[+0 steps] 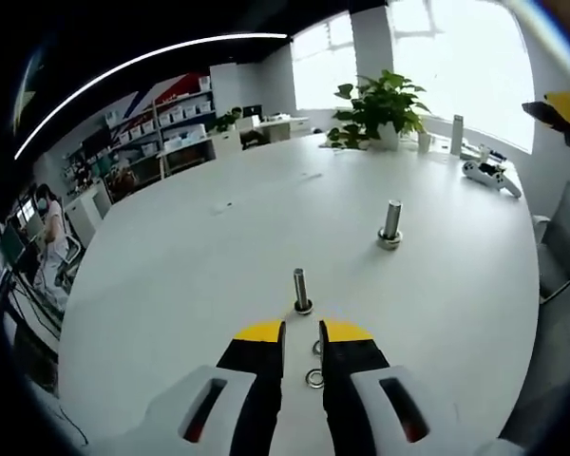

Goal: Place the washer onto the threaded stud by aligning its center hole with the stud, sliding it down to the base, and recovering from edge contact or off-axis alignment until the washer reaches the visible bottom stop.

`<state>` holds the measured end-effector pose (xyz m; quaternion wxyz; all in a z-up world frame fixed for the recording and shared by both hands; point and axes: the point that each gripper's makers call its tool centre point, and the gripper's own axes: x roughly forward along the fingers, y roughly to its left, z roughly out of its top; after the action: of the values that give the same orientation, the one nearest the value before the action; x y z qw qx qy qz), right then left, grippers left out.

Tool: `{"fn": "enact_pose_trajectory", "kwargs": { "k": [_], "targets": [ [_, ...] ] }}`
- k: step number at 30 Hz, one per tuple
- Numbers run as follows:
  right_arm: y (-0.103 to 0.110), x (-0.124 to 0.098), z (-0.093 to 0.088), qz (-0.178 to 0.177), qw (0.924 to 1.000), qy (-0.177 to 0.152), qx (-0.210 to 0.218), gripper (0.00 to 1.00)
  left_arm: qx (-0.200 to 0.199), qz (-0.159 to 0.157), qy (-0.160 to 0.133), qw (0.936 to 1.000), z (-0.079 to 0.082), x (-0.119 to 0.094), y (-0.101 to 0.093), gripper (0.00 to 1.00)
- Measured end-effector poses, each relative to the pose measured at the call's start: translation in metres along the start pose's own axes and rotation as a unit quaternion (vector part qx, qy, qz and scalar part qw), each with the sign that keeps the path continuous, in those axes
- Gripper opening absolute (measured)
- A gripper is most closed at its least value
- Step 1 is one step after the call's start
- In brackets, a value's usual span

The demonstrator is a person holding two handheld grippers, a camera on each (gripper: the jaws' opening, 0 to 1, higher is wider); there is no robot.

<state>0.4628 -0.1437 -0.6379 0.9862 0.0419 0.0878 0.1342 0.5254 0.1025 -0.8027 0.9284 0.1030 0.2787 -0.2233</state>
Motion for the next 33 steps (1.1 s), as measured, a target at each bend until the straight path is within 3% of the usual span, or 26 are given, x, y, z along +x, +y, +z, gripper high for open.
{"fn": "enact_pose_trajectory", "kwargs": {
  "k": [7,16,22,33],
  "targets": [
    [0.003,0.0,-0.004,0.002,0.9999,0.008,-0.006,0.44,-0.015,0.008,0.001,0.9998,-0.009,-0.015,0.007,0.12],
    [0.006,0.001,-0.008,0.006,0.9998,0.016,-0.01,0.45,-0.018,0.011,0.0,0.9998,-0.016,-0.028,0.001,0.13],
    [0.001,0.0,-0.009,0.0,0.9998,0.02,0.0,0.45,-0.03,0.009,0.009,0.9995,-0.028,-0.024,-0.003,0.13],
    [0.001,0.0,-0.011,0.002,0.9997,0.024,0.001,0.45,-0.021,0.0,0.061,0.9979,-0.057,-0.008,-0.012,0.14]
  ]
}}
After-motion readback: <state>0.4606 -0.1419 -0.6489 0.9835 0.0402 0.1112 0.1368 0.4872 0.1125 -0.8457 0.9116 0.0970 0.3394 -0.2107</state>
